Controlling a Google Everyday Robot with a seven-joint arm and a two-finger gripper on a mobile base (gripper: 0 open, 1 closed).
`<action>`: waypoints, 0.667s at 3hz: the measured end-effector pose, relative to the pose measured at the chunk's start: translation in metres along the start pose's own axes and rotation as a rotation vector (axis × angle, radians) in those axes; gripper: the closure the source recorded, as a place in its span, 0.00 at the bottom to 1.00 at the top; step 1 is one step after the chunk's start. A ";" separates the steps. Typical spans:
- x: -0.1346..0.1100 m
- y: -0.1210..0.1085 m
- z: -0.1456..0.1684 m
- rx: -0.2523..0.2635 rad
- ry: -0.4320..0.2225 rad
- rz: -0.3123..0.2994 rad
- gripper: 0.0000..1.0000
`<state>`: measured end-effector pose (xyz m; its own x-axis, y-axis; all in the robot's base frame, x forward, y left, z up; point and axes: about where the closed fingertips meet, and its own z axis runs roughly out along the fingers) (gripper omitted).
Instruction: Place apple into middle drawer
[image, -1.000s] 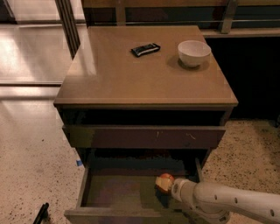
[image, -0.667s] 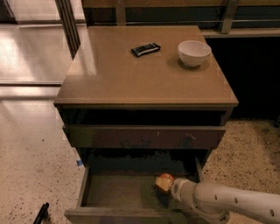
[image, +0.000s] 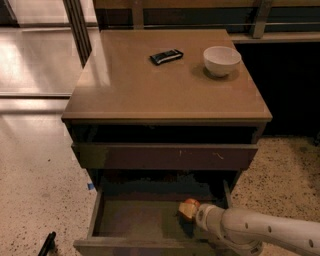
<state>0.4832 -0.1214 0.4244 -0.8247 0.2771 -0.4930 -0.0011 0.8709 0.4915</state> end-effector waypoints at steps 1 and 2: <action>0.000 0.000 0.000 0.000 0.000 0.000 0.00; 0.000 0.000 0.000 0.000 0.000 0.000 0.00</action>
Offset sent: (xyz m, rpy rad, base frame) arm 0.0000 0.0000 0.0000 0.0000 0.0000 0.0000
